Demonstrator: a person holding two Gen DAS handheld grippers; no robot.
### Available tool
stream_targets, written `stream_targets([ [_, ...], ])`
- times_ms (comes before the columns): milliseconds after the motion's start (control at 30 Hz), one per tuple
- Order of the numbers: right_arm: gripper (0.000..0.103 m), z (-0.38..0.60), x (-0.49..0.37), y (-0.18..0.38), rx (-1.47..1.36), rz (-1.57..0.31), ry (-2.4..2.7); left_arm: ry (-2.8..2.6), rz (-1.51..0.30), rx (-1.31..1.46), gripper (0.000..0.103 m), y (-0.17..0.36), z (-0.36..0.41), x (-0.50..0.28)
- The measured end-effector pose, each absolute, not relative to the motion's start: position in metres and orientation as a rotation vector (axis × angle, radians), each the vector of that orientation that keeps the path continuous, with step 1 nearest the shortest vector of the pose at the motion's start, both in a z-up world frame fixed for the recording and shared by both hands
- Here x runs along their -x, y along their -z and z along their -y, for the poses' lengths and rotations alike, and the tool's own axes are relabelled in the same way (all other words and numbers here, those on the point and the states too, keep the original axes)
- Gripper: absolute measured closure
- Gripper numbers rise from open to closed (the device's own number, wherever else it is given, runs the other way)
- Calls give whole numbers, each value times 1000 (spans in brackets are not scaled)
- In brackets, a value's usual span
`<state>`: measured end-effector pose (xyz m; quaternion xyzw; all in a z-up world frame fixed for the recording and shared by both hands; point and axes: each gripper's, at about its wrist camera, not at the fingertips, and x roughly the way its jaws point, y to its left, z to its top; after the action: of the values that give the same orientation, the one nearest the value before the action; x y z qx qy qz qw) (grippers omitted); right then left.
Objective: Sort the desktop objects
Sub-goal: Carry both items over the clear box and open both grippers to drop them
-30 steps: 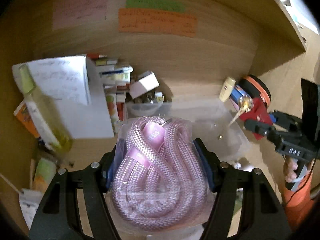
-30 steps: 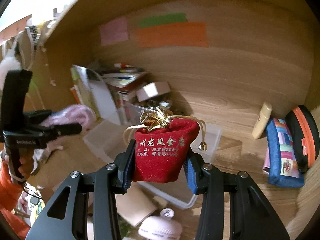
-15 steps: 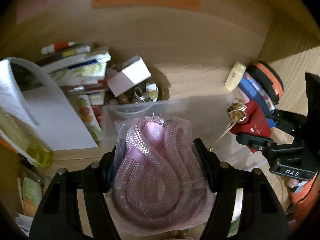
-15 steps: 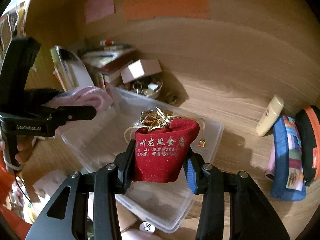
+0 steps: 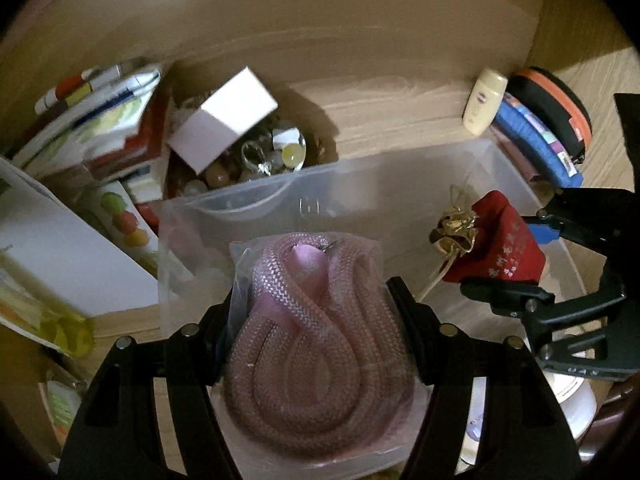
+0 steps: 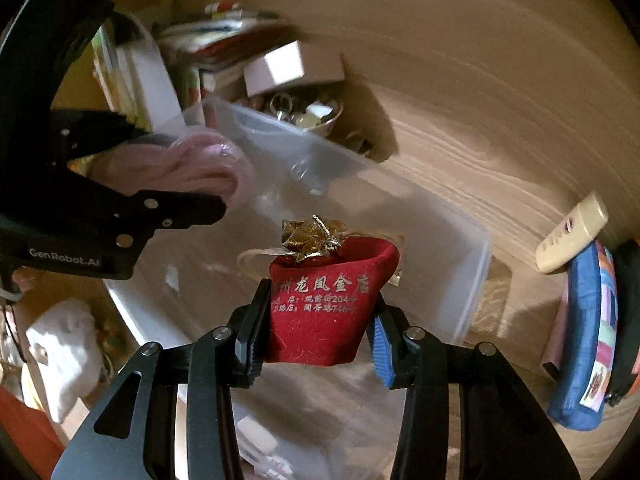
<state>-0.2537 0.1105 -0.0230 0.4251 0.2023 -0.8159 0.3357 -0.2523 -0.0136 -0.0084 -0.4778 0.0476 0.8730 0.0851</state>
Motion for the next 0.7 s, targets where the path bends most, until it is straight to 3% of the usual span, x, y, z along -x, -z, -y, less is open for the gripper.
stream_targets([
  [400, 61, -105, 251, 20, -1098, -575, 2157, -2622, -198, 1416, 36, 9, 10, 248],
  [633, 42, -105, 244, 13, -1058, -624, 2206, -2649, -219, 1375, 36, -1, 10, 235],
  [700, 40, -107, 240, 8, -1038, -630, 2227, -2669, -223, 1365, 30, -4, 11, 230],
])
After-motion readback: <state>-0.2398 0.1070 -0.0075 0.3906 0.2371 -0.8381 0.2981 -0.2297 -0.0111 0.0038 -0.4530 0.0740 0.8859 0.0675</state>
